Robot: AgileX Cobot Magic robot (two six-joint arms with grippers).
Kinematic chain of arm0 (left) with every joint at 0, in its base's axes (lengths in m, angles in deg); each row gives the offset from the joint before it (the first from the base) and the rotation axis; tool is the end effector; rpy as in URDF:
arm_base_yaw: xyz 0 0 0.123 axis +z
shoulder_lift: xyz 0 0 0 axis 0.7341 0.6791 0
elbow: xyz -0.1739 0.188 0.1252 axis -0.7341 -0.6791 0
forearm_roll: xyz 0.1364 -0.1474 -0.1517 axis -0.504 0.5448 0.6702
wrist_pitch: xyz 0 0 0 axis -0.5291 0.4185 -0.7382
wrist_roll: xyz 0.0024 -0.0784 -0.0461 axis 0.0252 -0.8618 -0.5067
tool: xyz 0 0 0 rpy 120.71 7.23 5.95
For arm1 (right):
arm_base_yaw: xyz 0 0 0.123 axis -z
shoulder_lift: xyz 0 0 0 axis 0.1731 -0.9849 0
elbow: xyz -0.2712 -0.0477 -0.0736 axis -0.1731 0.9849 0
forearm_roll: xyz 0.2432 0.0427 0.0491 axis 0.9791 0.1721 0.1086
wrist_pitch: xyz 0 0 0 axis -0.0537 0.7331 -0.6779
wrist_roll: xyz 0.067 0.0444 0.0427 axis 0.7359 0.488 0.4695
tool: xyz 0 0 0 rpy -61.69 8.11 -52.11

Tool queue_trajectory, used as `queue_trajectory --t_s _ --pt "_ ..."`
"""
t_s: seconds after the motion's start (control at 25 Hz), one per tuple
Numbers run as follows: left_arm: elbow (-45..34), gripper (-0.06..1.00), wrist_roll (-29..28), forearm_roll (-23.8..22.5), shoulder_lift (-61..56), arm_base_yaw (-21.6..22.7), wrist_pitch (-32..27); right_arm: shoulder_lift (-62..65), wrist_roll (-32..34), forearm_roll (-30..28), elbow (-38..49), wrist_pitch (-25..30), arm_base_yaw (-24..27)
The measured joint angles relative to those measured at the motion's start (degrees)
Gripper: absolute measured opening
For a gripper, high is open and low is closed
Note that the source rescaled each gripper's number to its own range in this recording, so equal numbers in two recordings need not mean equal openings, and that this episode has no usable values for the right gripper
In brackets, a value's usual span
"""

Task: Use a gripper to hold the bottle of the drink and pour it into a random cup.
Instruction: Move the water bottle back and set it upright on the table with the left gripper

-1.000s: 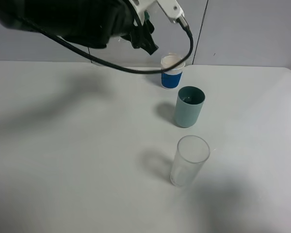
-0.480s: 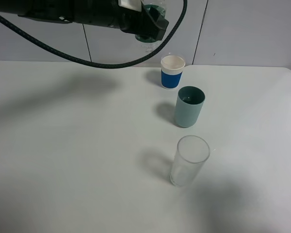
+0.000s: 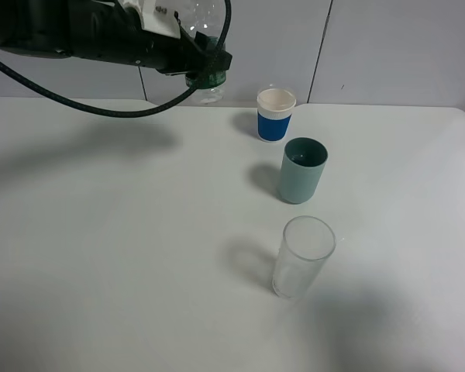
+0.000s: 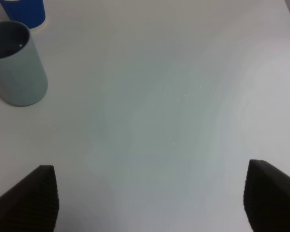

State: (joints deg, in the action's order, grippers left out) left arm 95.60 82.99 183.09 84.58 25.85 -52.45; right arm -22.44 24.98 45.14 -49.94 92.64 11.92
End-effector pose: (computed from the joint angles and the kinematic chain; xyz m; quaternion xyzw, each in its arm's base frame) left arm 0.3653 -0.1724 0.2383 0.2778 0.8050 -0.1963 0.4860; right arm -0.0056 0.0031 0.2753 -0.0286 0.8553 -0.0158 0.5172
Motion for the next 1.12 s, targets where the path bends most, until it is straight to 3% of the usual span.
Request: queue_trajectory --t_s 0.36,0.48,0.68,0.92,1.12 --pt "-1.4 0.01 0.2 -0.3 0.0 0.8 -1.0 0.0 0.0 0.0 0.0 0.0 0.0" --pt "-1.4 0.01 -3.7 -7.0 0.0 0.8 -1.1 0.0 0.0 0.0 0.0 0.0 0.0" --pt "-1.4 0.01 -21.9 -24.8 0.0 0.8 0.1 0.0 0.0 0.0 0.0 0.0 0.0" --pt "-1.4 0.01 -53.5 -51.8 0.0 0.8 5.7 0.0 0.0 0.0 0.0 0.0 0.0" --pt "-1.4 0.01 -78.0 -71.0 0.0 0.8 10.9 0.0 0.0 0.0 0.0 0.0 0.0"
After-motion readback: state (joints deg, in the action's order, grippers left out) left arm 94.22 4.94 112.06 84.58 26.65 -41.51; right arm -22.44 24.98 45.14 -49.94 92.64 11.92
